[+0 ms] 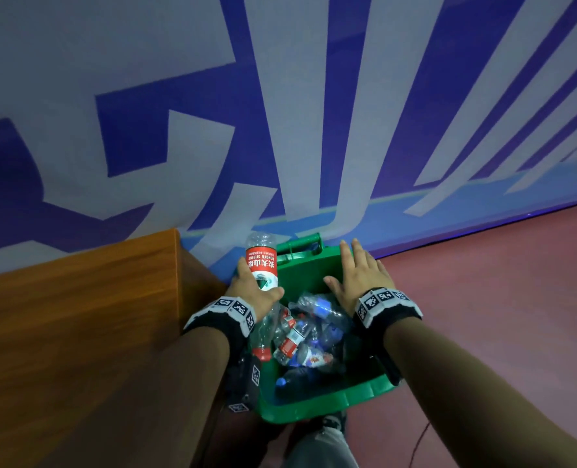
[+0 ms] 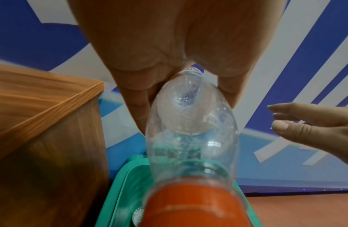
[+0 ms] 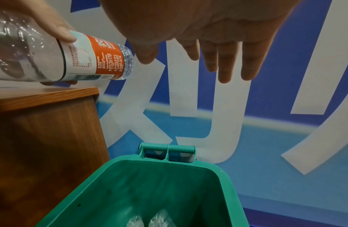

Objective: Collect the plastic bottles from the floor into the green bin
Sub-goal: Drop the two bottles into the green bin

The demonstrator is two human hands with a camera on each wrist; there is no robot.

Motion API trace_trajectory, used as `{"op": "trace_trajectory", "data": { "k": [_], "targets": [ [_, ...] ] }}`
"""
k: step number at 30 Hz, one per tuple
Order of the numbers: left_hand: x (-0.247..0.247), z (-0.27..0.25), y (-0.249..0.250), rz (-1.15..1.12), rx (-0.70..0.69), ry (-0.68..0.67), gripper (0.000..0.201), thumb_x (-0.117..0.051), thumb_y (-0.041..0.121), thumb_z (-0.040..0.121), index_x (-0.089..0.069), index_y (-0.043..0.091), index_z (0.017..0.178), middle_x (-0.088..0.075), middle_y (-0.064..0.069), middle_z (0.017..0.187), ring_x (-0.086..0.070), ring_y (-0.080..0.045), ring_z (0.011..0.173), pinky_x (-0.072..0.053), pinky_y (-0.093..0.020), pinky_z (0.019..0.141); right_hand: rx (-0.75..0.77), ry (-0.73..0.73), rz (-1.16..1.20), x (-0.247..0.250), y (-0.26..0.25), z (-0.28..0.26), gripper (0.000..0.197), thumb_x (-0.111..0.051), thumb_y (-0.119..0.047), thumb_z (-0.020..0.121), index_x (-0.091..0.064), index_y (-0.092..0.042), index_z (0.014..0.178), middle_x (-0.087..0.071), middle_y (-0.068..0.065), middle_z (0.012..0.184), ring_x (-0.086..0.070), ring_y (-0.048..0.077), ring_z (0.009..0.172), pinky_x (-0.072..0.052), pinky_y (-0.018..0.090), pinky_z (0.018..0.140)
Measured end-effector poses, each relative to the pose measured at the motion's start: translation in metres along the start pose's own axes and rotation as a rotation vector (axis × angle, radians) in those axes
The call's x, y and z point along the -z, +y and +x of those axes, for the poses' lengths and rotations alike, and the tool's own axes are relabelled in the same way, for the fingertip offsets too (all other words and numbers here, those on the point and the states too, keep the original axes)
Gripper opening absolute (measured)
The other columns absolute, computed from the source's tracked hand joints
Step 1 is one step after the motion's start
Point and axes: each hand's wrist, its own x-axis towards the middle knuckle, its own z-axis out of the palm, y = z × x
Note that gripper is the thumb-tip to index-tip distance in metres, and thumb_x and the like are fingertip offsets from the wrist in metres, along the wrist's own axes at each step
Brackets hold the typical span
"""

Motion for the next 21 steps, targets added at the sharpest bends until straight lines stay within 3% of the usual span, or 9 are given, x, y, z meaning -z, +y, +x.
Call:
{"op": "trace_trajectory", "data": {
  "k": [9, 11, 13, 16, 21],
  "targets": [
    [0.0, -0.004, 0.002, -0.007, -0.078, -0.048, 0.114, -0.076, 0.041, 0.079, 0.007, 0.02, 0.155, -0.053, -0.012, 0.132, -0.06, -0.025, 0.101, -0.049, -0.033, 0.087, -0.015, -0.034, -0.055, 0.001, -0.002, -0.01, 0.079, -0.032, -0.059, 0.099, 0.001, -0.019, 0.158, 0.006, 0.006, 0.165, -0.01, 0.025, 0.151, -0.016, 0.044, 0.121],
    [0.005, -0.007, -0.002, -0.01, -0.112, -0.043, 0.118, -0.077, 0.043, 0.079, 0.01, 0.02, 0.155, -0.047, -0.013, 0.141, -0.059, -0.028, 0.112, -0.047, -0.036, 0.096, -0.023, -0.031, -0.068, 0.002, -0.006, -0.016, 0.078, -0.032, -0.059, 0.099, 0.001, -0.019, 0.158, 0.008, 0.005, 0.165, -0.009, 0.025, 0.151, -0.014, 0.045, 0.121],
    [0.014, -0.015, -0.008, 0.015, -0.142, -0.037, 0.119, -0.075, 0.047, 0.08, 0.013, 0.021, 0.155, -0.027, -0.015, 0.157, -0.044, -0.031, 0.133, -0.037, -0.039, 0.11, -0.032, -0.025, -0.088, 0.005, -0.013, -0.027, 0.078, -0.03, -0.06, 0.099, 0.003, -0.02, 0.158, 0.011, 0.005, 0.165, -0.008, 0.026, 0.151, -0.014, 0.045, 0.122],
    [0.034, -0.032, -0.018, 0.06, -0.202, -0.023, 0.114, -0.069, 0.051, 0.084, 0.017, 0.024, 0.154, -0.006, -0.014, 0.163, -0.032, -0.03, 0.143, -0.03, -0.037, 0.113, -0.04, 0.01, -0.129, 0.014, -0.029, -0.05, 0.078, -0.031, -0.06, 0.099, 0.004, -0.021, 0.158, 0.013, 0.005, 0.165, -0.007, 0.025, 0.151, -0.012, 0.045, 0.122],
    [0.056, -0.069, -0.05, 0.139, -0.349, 0.031, 0.103, -0.065, 0.045, 0.089, 0.01, 0.02, 0.155, -0.018, -0.017, 0.16, -0.038, -0.032, 0.139, -0.034, -0.035, 0.11, -0.123, 0.127, -0.17, 0.022, -0.063, -0.132, 0.078, -0.034, -0.059, 0.099, 0.001, -0.022, 0.158, 0.01, 0.004, 0.165, -0.009, 0.024, 0.151, -0.013, 0.043, 0.121]
  ]
}}
